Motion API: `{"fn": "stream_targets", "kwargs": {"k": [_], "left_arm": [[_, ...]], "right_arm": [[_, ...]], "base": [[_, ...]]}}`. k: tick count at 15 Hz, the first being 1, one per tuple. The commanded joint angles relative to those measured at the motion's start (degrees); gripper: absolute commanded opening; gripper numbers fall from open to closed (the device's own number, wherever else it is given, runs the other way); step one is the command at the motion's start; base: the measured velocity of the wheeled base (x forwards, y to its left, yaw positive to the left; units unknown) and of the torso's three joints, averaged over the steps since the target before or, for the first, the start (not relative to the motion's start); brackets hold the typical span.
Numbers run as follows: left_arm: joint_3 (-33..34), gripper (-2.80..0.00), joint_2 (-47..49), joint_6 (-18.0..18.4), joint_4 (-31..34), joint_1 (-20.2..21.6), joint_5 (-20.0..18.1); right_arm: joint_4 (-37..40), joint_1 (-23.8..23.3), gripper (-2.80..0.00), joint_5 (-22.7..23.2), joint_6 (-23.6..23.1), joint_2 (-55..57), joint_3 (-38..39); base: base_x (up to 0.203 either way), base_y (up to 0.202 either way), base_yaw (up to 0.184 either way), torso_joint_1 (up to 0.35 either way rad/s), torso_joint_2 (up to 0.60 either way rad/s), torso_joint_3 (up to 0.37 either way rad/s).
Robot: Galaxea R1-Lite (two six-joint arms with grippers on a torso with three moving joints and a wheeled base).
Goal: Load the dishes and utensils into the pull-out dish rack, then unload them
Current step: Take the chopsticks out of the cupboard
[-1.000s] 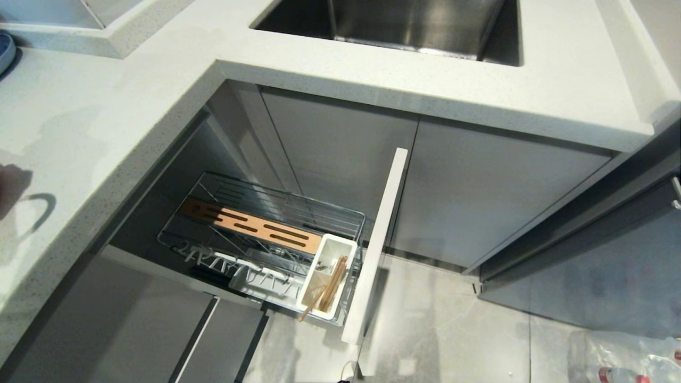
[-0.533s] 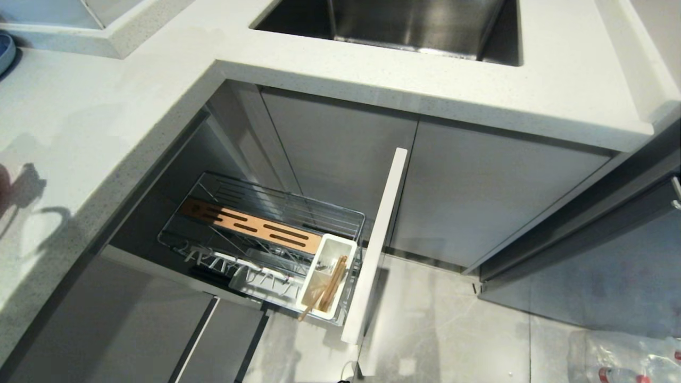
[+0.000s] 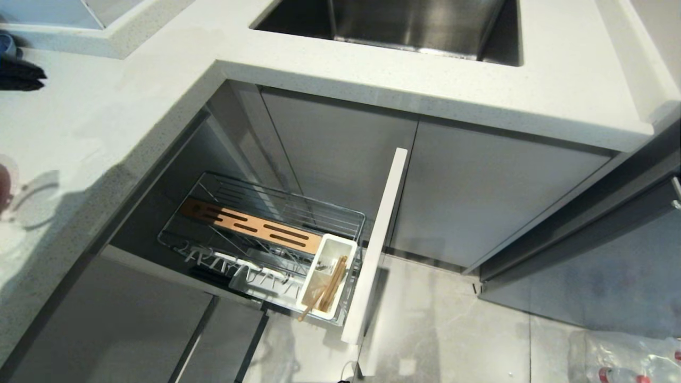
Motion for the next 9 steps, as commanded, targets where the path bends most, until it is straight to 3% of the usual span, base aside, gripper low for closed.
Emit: {"fn": "stream_targets", "kwargs": {"k": [1,3,6,9], "left_arm": [[0.0,-2.8,0.2,-0.2,0.4,-7.7,-0.2],[0.7,-2.8,3.1,0.1,1.6,-12.9,-0.8],[2.3,-2.8,7.8,0.2,6.3,-15.3,-5.1],[4.5,-2.8,14.2,0.1,9.1,-18.7,-6.5]], "right_arm": [[0.0,0.0,-2.8,0.0,0.0,0.0,0.1],[0.0,0.0,-2.8,0.0,0.0,0.0,0.1],[0.0,0.0,-2.8,0.0,0.0,0.0,0.1],[0.0,0.0,-2.8,0.0,0.0,0.0,0.1]], "base": [[0.0,0.0,0.0,0.0,0.0,0.0],[0.0,0.0,0.0,0.0,0.0,0.0],[0.0,0.0,0.0,0.0,0.0,0.0],[0.0,0.0,0.0,0.0,0.0,0.0]]}}
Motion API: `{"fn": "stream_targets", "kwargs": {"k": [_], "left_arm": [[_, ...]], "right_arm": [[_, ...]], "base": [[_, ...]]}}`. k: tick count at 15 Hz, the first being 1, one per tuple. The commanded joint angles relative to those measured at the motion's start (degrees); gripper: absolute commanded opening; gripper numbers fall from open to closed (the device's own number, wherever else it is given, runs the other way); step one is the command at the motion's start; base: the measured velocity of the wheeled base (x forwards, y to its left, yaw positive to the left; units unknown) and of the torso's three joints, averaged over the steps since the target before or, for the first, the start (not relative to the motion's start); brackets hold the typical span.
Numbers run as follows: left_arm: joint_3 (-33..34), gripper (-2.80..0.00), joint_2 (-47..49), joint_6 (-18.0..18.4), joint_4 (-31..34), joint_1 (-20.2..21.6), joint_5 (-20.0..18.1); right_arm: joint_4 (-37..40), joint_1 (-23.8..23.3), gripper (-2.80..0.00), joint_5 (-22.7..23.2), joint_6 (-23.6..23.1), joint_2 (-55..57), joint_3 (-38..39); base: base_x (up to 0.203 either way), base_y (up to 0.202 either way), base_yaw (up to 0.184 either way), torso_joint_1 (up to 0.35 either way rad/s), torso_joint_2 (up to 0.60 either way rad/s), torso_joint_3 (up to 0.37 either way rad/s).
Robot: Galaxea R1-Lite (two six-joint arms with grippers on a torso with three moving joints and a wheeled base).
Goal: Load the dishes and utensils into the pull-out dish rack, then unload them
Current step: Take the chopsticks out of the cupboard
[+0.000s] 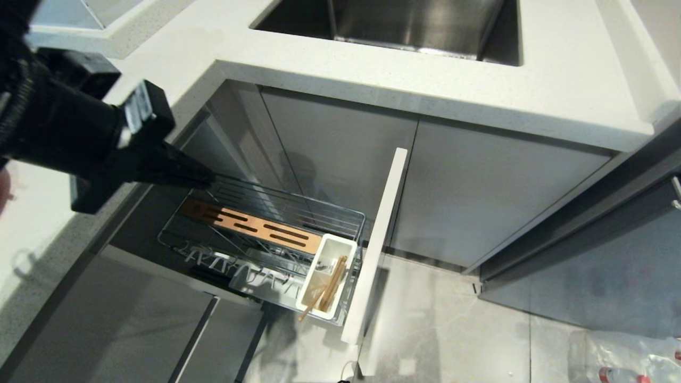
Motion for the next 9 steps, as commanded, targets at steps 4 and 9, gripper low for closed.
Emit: {"fn": "stream_targets", "kwargs": {"k": [4,9], "left_arm": [[2.2,-2.8,12.4,-1.3,4.0,-4.1,-0.2],[3.5,-2.8,19.6,-0.9,5.3,-2.3,-5.1]], "right_arm": [[0.0,0.0,-2.8,0.0,0.0,0.0,0.1],[0.0,0.0,-2.8,0.0,0.0,0.0,0.1]], "base": [[0.0,0.0,0.0,0.0,0.0,0.0],[0.0,0.0,0.0,0.0,0.0,0.0]]}}
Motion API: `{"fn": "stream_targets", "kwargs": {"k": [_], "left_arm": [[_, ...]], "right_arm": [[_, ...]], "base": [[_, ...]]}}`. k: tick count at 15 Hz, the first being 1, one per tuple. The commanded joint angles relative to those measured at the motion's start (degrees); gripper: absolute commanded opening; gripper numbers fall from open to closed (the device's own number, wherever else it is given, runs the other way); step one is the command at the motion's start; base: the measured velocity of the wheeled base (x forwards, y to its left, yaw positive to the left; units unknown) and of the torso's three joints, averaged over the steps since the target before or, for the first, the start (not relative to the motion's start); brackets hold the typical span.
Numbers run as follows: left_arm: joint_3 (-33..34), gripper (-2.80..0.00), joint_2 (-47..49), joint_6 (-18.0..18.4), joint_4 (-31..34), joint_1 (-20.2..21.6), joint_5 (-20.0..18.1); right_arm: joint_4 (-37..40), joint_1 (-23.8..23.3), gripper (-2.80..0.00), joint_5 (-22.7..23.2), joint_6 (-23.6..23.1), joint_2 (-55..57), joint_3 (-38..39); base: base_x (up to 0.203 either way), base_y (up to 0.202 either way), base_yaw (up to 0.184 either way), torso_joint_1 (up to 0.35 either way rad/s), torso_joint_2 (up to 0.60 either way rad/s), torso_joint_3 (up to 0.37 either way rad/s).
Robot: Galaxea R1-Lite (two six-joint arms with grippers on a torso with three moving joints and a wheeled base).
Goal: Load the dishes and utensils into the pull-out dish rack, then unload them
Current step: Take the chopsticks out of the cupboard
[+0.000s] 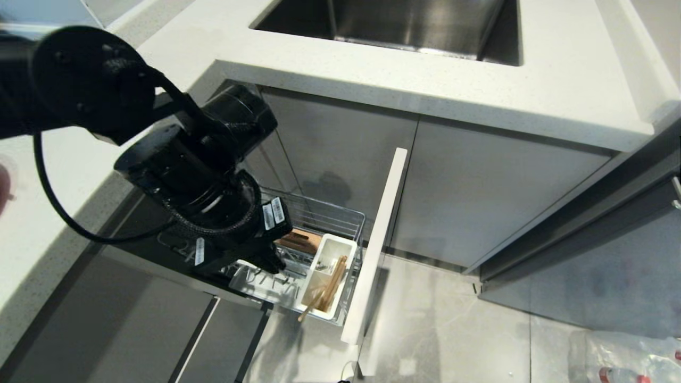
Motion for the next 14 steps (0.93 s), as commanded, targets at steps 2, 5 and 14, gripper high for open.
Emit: {"fn": "stream_targets", "kwargs": {"k": [2,5,14], "left_arm": [[0.1,-2.8,4.2,0.8,0.5,1.3,-2.4],[0.1,-2.8,7.1,1.8,0.4,2.5,-3.8],[0.3,0.0,16.6,6.2,-0.4,6.2,-8.2]], "right_arm": [[0.0,0.0,-2.8,0.0,0.0,0.0,0.1],[0.0,0.0,-2.8,0.0,0.0,0.0,0.1],[0.0,0.0,-2.8,0.0,0.0,0.0,0.1]], "base": [[0.0,0.0,0.0,0.0,0.0,0.0],[0.0,0.0,0.0,0.0,0.0,0.0],[0.0,0.0,0.0,0.0,0.0,0.0]]}}
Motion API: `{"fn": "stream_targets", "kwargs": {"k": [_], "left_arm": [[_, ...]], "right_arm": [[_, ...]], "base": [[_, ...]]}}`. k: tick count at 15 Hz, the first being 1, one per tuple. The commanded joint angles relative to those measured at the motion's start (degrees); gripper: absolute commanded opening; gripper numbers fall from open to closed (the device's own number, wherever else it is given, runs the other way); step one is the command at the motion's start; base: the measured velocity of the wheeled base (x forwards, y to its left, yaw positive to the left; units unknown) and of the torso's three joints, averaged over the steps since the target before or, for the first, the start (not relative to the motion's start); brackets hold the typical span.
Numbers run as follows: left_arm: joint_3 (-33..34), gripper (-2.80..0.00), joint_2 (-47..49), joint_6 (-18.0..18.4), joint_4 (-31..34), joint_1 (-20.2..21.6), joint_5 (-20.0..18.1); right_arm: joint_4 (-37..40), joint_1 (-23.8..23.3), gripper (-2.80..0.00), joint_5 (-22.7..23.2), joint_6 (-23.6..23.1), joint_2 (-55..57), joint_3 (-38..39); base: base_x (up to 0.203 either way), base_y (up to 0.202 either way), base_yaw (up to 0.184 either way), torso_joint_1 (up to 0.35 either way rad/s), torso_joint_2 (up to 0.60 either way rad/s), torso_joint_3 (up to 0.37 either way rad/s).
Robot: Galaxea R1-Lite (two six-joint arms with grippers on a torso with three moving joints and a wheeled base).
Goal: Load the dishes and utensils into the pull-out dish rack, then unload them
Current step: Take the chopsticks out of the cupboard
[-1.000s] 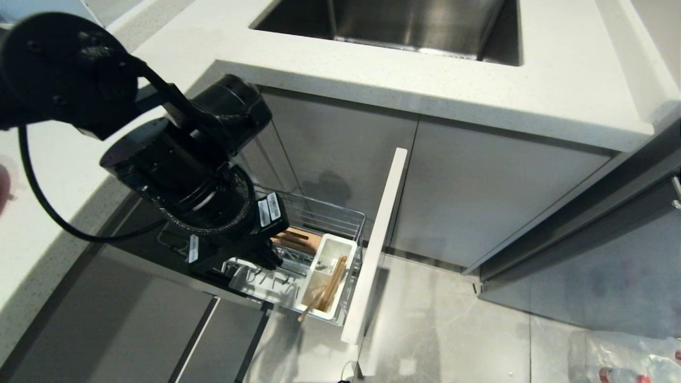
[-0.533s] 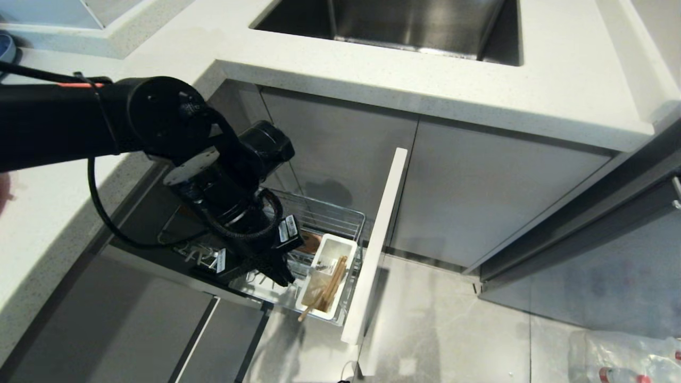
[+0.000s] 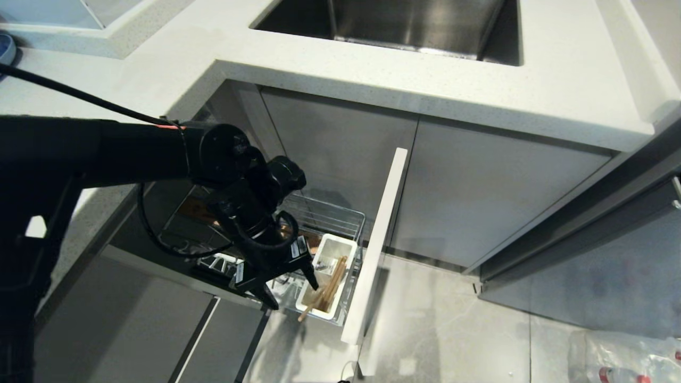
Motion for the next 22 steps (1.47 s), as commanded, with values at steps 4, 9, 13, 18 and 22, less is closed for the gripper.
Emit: {"fn": "stream_targets", "kwargs": {"k": [4,9,13,18,22], "left_arm": [[-0.6,0.0,5.0,-0.1,-0.9,2.3,-4.0],[-1.0,0.0,7.8,-0.1,-0.9,3.3,-7.3],[-0.8,0.0,8.9,-0.1,-0.5,3.3,-7.3],[-0.3,0.0,11.0,-0.1,-0.3,3.3,-10.4],[0.4,0.0,11.6,-0.1,-0.2,3.3,-12.4]], "right_arm": [[0.0,0.0,-2.8,0.0,0.0,0.0,0.1],[0.0,0.0,-2.8,0.0,0.0,0.0,0.1],[0.0,0.0,-2.8,0.0,0.0,0.0,0.1],[0.0,0.0,-2.8,0.0,0.0,0.0,0.1],[0.0,0.1,-2.8,0.0,0.0,0.0,0.1]], "base": [[0.0,0.0,0.0,0.0,0.0,0.0],[0.0,0.0,0.0,0.0,0.0,0.0],[0.0,0.0,0.0,0.0,0.0,0.0],[0.0,0.0,0.0,0.0,0.0,0.0],[0.0,0.0,0.0,0.0,0.0,0.0]]}}
